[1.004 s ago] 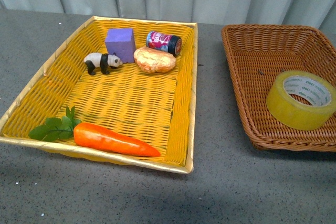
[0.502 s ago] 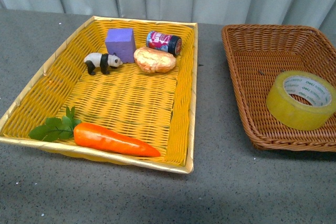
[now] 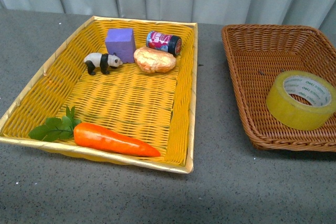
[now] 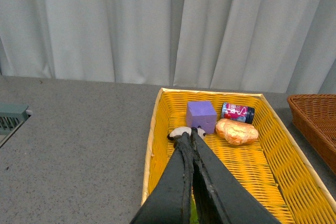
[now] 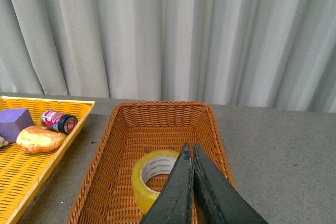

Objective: Move tape to another basket

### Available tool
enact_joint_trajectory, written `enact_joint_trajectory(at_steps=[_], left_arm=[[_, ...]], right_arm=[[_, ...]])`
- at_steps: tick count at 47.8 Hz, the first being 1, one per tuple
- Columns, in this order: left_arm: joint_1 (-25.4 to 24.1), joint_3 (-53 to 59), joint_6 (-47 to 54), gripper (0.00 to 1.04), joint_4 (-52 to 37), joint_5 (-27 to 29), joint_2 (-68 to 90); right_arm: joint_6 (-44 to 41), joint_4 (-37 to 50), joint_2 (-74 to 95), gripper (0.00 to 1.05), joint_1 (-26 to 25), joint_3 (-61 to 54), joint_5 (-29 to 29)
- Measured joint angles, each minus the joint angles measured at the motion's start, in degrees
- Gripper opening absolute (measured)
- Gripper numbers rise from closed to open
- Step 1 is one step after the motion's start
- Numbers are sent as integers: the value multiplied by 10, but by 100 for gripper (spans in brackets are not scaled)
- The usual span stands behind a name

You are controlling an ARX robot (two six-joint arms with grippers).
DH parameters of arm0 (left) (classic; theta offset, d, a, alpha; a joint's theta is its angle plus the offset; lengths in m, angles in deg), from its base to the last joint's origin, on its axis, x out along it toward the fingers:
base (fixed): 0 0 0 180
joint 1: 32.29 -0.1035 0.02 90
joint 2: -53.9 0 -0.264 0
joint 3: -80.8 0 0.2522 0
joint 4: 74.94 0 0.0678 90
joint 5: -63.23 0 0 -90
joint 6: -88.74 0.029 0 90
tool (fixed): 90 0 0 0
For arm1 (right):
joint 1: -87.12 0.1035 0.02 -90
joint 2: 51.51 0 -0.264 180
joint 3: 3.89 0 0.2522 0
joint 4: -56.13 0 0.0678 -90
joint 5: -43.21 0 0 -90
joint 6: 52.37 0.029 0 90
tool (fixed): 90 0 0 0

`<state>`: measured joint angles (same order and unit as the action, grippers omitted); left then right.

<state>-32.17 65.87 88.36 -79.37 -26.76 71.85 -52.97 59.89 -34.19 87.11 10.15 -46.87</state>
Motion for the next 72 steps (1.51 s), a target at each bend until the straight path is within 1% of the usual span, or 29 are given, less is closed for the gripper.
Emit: enact_joint_trajectory(at_steps=[21,24,26,28,37,38,40,41,47,49,52,57,63,64,65,66,68,72], left_arm=[[0,0,0,4,74,0,-74],[0,0,0,4,94,0,-93],[0,0,0,4,160,0,-140],[0,0,1,4,177,0,-167],[0,0,1,4,181,0,-177],[0,0,0,6,181,0,-177],[0,0,1,12,181,0,-177],[0,0,1,14,181,0,-177],[0,0,1,36,181,0,-177],[0,0,1,41,181,0,-177],[0,0,1,54,181,0,-177],[0,0,1,79,181,0,-177],[0,0,1,98,181,0,-177],[0,0,2,100,181,0,-177],[0,0,2,99,181,0,-177],[0,0,2,98,181,0,-177],[0,0,2,98,181,0,-177],[0,0,2,98,181,0,-177]], right_arm=[[0,-71,-72,1,0,0,0],[0,-123,-110,1,0,1,0],[0,-169,-151,1,0,0,2],[0,-172,-169,1,0,0,2],[0,-174,-170,1,0,0,2],[0,-174,-170,1,0,0,2],[0,-174,-171,6,0,0,2],[0,-174,-171,8,0,0,2],[0,-174,-171,30,0,0,2],[0,-174,-171,35,0,0,2],[0,-174,-171,47,0,0,2],[0,-174,-171,72,0,0,2],[0,-174,-171,92,0,0,2],[0,-174,-171,95,0,0,2],[0,-174,-171,98,0,0,2],[0,-174,-171,97,0,0,2],[0,-174,-171,95,0,0,2],[0,-174,-171,96,0,0,2]])
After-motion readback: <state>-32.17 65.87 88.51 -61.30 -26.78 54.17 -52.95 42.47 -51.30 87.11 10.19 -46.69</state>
